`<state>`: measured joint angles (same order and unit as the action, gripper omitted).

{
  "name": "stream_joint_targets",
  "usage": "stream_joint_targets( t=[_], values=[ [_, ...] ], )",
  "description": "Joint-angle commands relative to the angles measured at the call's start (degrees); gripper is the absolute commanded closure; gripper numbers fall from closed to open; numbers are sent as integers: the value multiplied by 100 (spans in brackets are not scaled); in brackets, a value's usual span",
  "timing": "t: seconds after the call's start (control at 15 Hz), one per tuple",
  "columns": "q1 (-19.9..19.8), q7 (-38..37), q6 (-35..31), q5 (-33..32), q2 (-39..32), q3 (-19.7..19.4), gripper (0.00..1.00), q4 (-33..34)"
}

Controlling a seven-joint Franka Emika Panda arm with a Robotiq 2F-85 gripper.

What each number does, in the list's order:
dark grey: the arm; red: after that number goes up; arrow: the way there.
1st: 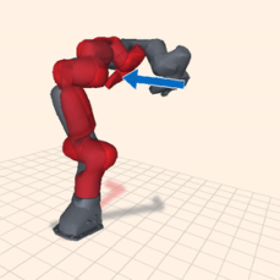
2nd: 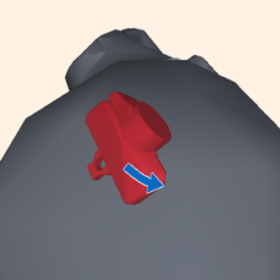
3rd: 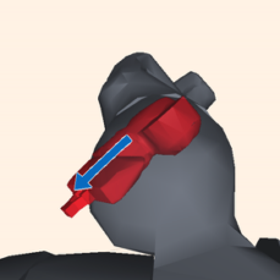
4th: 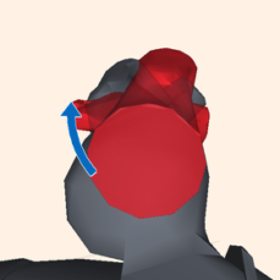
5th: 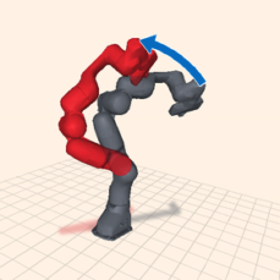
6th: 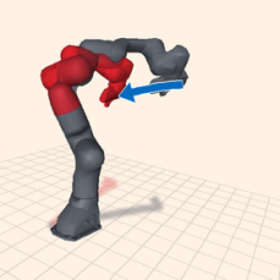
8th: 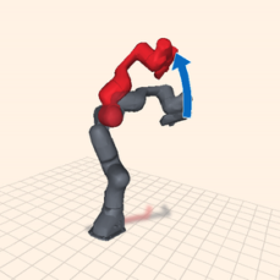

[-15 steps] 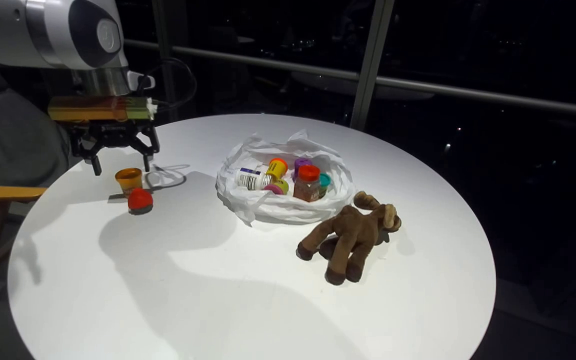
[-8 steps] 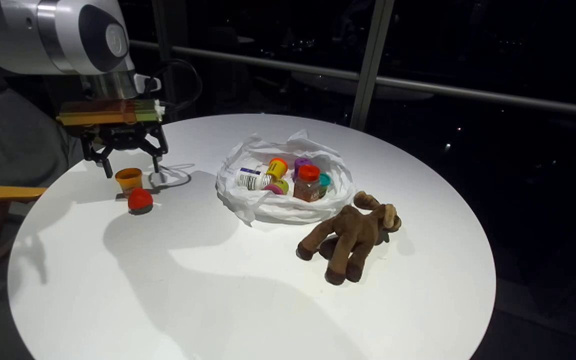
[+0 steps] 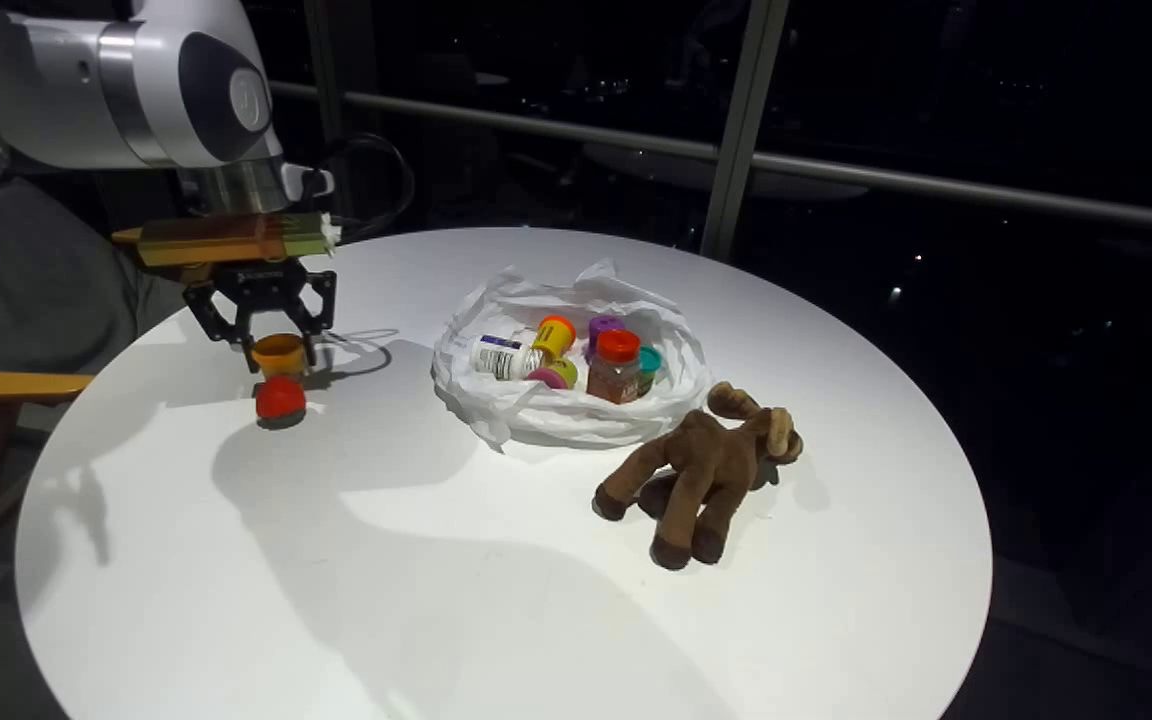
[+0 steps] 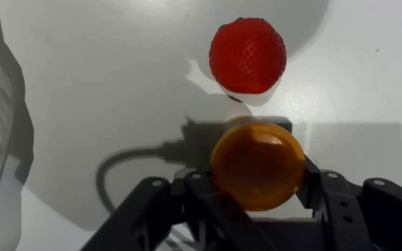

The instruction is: Pick the objects on the table in the plastic bag

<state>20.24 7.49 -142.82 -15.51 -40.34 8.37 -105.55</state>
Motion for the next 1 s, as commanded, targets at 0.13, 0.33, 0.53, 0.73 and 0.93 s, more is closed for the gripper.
stream_joint_targets(
  t=[0.13,0.33,0.53,0.73,0.93],
  values=[
    [68,-311,272,-261,326,-341,77,192],
    [-23,-363,519,-547,605,-653,77,413],
    [-258,-320,769,-718,689,-884,77,761],
    [-587,-228,839,-728,449,-995,77,1135],
    [-864,-273,731,-728,37,-1119,77,1449]
  ],
)
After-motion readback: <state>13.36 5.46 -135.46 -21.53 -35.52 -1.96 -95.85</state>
